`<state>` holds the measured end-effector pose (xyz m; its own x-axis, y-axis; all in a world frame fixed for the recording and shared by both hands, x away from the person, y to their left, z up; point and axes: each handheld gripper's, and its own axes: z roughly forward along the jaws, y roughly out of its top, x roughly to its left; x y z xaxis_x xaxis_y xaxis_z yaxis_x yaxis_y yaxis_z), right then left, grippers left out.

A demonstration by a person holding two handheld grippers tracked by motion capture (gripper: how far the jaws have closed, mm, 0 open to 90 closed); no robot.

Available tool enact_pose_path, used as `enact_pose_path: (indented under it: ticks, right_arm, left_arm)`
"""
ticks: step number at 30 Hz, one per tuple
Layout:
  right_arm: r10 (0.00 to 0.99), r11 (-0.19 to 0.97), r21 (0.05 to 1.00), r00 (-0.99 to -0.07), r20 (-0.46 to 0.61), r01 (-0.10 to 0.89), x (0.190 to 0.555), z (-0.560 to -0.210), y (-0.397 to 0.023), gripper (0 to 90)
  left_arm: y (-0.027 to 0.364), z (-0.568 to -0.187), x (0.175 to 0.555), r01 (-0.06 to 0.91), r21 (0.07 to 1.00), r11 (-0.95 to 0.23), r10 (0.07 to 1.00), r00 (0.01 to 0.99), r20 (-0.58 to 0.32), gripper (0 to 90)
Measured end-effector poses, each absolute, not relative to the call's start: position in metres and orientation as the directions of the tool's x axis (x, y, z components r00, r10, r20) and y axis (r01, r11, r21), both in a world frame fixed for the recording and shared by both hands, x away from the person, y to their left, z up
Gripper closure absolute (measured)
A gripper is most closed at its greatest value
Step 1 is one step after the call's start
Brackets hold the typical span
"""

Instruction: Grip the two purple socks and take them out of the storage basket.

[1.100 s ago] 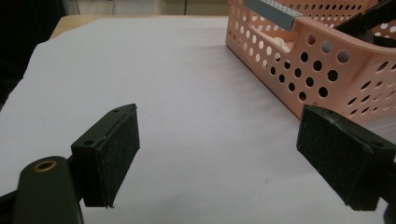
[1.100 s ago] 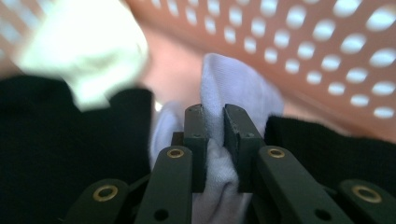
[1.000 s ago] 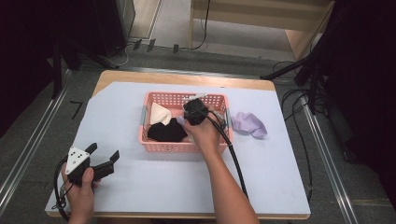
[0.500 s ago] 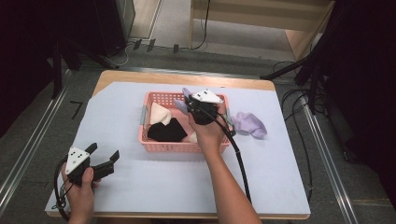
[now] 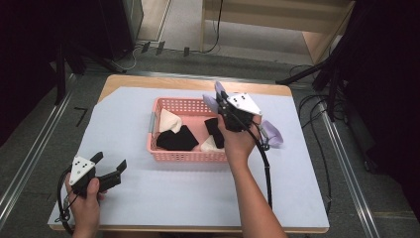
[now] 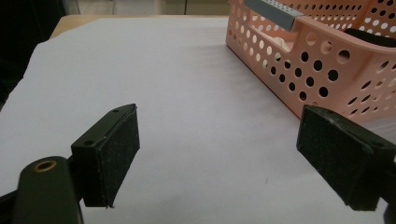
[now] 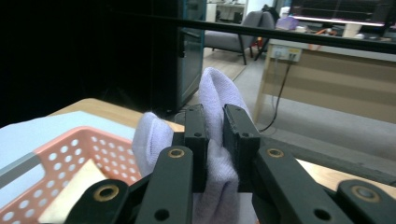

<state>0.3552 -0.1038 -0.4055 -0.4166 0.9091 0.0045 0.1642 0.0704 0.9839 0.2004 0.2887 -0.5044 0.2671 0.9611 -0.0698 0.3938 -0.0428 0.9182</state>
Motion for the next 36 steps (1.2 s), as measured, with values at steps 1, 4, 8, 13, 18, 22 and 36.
enact_pose_path:
  ticks: [1,4,8,13,18,22,36]
  right_arm:
    - [0.914,0.069,0.985,-0.407,0.002,0.160,0.354,-0.405,-0.110,80.6]
    - [0.924,0.055,0.986,-0.381,0.008,0.154,0.352,-0.404,-0.123,80.6]
    - [0.939,0.042,0.986,-0.342,0.016,0.162,0.350,-0.407,-0.145,80.6]
    - [0.953,0.040,0.983,-0.304,0.016,0.178,0.346,-0.414,-0.166,80.5]
    - [0.963,0.028,0.980,-0.269,0.026,0.195,0.342,-0.422,-0.187,80.4]
    - [0.970,0.027,0.976,-0.243,0.026,0.216,0.340,-0.429,-0.201,80.3]
    - [0.987,-0.008,0.967,-0.154,0.049,0.254,0.331,-0.456,-0.237,48.3]
  left_arm:
    - [0.289,-0.504,0.200,0.394,0.918,-0.044,0.961,0.267,-0.069,14.3]
    - [0.289,-0.504,0.200,0.394,0.918,-0.044,0.961,0.267,-0.069,14.3]
    - [0.289,-0.504,0.200,0.394,0.918,-0.043,0.961,0.267,-0.070,14.3]
    - [0.289,-0.504,0.200,0.394,0.918,-0.044,0.961,0.267,-0.068,14.3]
    - [0.289,-0.504,0.200,0.393,0.918,-0.048,0.961,0.267,-0.064,14.3]
    - [0.289,-0.504,0.200,0.394,0.918,-0.048,0.961,0.267,-0.064,14.3]
    - [0.289,-0.504,0.200,0.393,0.918,-0.047,0.961,0.267,-0.065,14.3]
